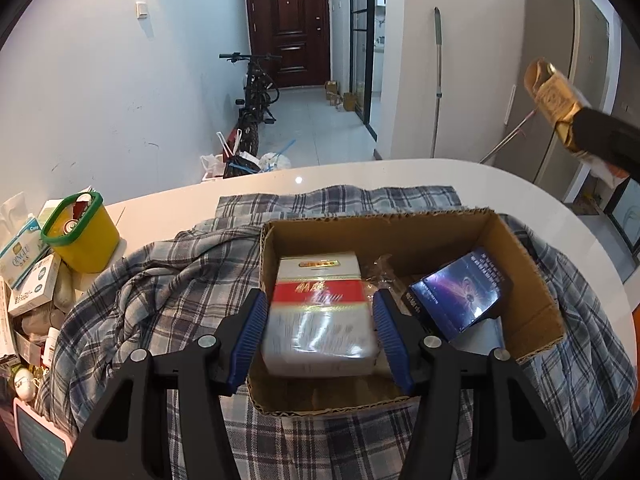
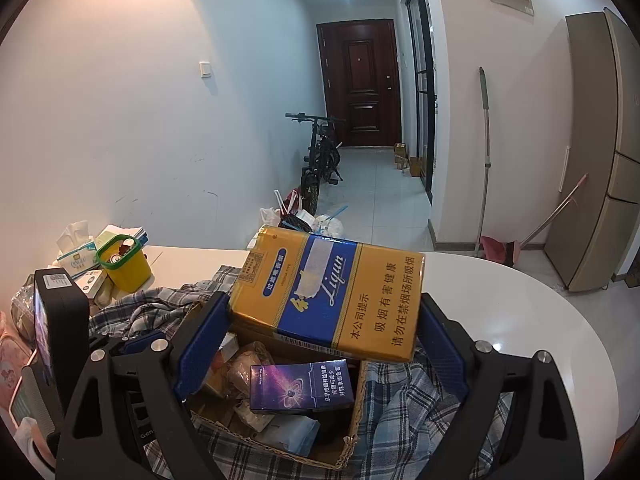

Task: Organize objects
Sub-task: 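Lower the white pack into the box and open the left tool while the right tool holds the gold pack, then lower the gold-and-blue pack toward the box with the right tool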

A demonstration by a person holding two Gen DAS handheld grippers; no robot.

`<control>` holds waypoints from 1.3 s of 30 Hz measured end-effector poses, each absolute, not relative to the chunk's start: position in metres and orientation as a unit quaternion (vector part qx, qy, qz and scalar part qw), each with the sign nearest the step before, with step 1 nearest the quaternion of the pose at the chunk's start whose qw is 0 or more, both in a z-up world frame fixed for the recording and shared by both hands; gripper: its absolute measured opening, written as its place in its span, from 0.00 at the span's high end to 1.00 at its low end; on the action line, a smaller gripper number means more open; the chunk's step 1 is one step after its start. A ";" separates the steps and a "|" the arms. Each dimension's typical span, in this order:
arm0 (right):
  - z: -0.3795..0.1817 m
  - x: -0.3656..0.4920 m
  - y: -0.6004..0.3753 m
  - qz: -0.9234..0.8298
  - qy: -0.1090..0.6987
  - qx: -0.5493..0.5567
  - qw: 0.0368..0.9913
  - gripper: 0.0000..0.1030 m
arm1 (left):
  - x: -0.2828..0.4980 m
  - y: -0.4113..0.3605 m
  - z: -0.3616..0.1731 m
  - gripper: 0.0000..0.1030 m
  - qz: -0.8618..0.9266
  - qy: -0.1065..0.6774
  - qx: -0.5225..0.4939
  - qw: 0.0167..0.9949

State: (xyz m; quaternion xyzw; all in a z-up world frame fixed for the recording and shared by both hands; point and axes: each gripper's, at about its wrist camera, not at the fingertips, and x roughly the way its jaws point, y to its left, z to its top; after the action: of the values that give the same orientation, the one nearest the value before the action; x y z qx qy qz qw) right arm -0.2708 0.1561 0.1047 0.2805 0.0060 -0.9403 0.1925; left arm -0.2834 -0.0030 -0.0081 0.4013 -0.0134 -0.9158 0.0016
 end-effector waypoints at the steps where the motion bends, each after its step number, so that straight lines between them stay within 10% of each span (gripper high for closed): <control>1: 0.105 -0.271 0.156 -0.940 0.005 0.281 0.193 0.13 | -0.283 -0.002 -0.008 0.44 -0.915 -0.014 0.403 0.005; 11: 0.108 -0.265 0.155 -0.940 -0.001 0.276 0.202 0.13 | -0.253 -0.019 0.041 0.11 -0.954 0.004 0.295 0.047; 39: 0.042 -0.302 0.124 -0.889 0.010 0.390 0.239 0.12 | -0.244 -0.042 0.060 0.00 -0.964 0.058 0.256 0.045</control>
State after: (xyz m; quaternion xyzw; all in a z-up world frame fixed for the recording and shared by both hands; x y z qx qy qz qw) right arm -0.3016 0.1241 0.0420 0.3900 0.0100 -0.8892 0.2389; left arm -0.2444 -0.0418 0.0598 0.2560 0.0576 -0.9639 0.0453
